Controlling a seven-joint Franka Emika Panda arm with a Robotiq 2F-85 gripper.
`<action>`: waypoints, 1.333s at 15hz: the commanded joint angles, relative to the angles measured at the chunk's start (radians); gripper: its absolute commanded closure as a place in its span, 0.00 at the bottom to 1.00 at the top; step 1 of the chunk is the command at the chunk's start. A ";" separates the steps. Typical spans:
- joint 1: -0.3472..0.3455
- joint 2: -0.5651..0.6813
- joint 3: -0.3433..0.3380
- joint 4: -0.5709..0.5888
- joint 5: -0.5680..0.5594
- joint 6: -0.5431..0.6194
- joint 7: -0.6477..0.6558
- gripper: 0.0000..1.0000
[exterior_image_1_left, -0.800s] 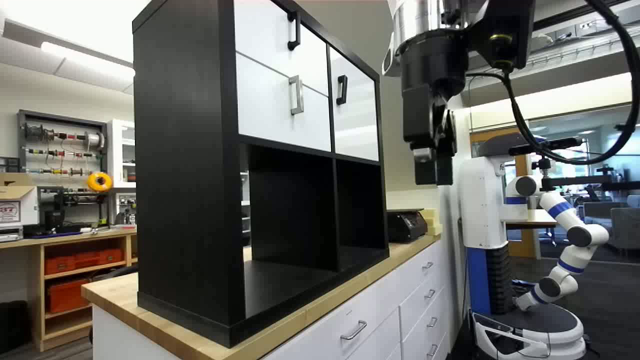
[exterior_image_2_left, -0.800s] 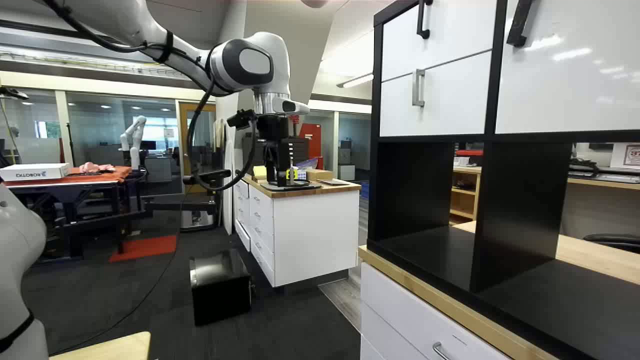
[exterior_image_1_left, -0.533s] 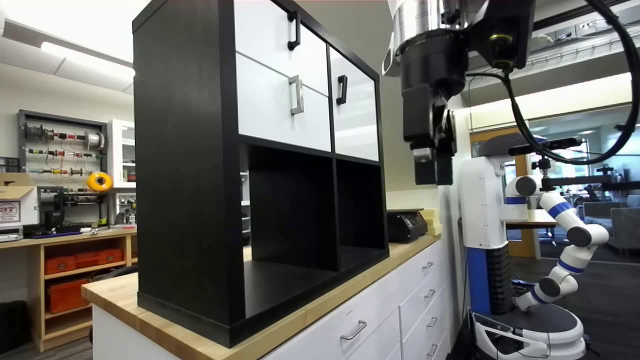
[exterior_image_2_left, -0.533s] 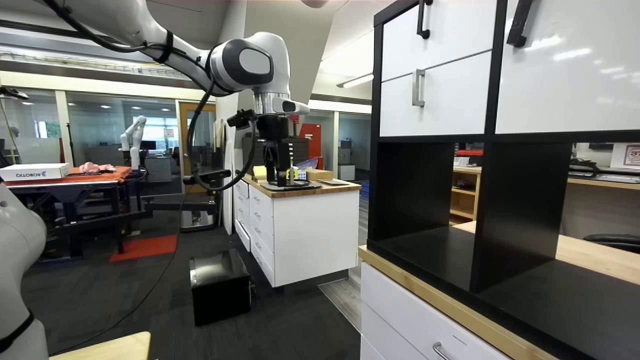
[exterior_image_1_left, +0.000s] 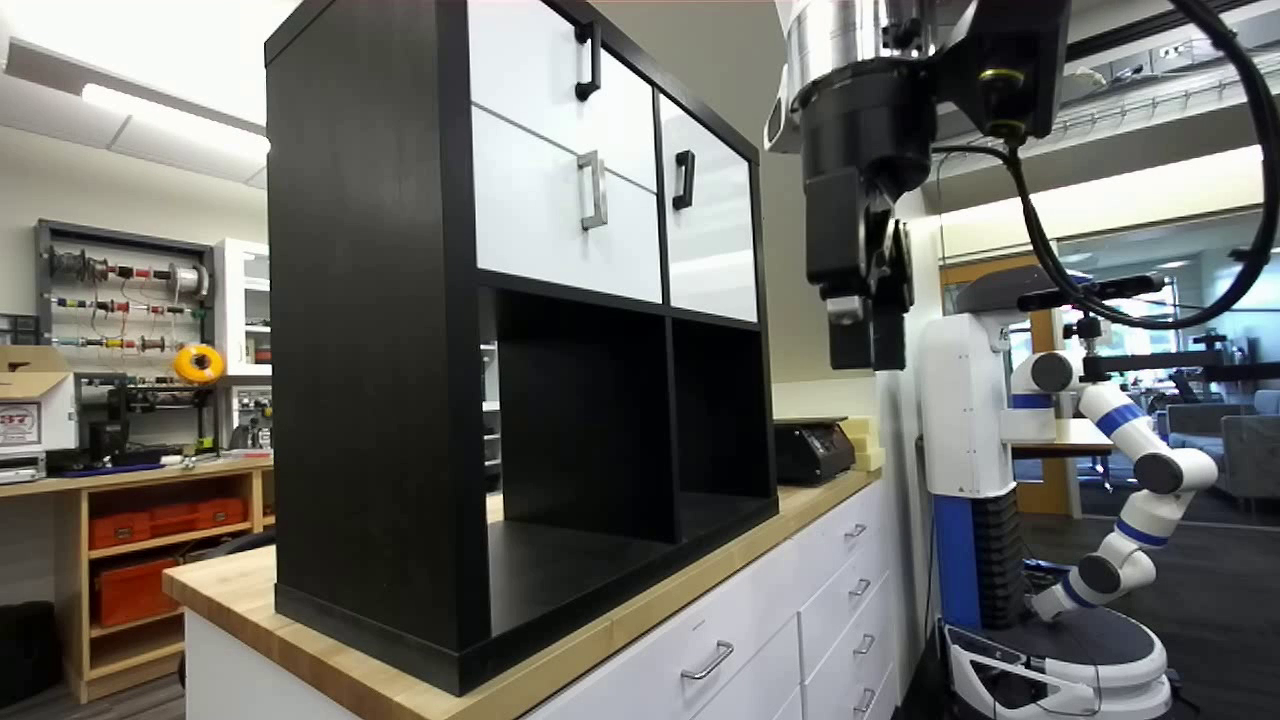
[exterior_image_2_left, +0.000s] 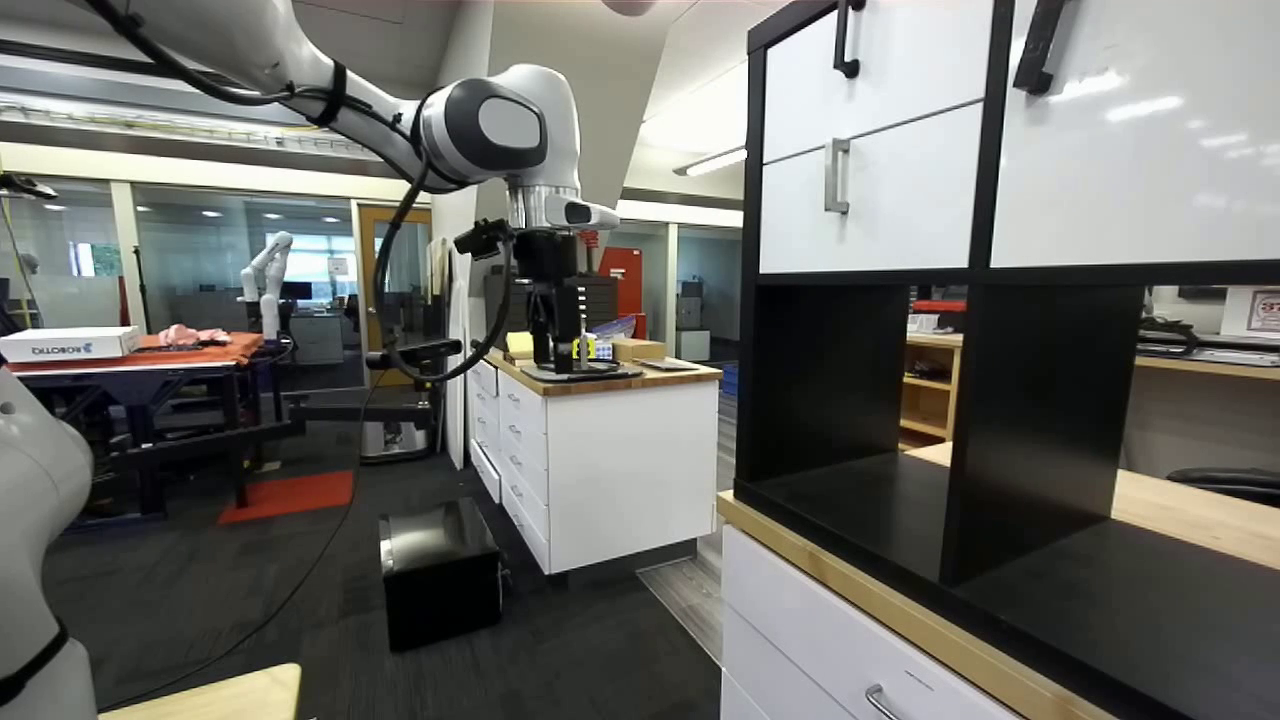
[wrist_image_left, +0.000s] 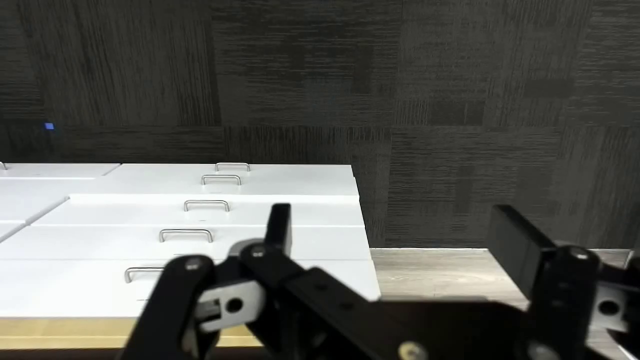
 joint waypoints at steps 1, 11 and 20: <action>0.014 0.001 -0.017 0.004 -0.009 0.001 0.004 0.00; -0.011 0.013 -0.046 0.088 -0.127 0.059 -0.001 0.00; -0.037 0.045 -0.086 0.197 -0.223 0.173 -0.015 0.00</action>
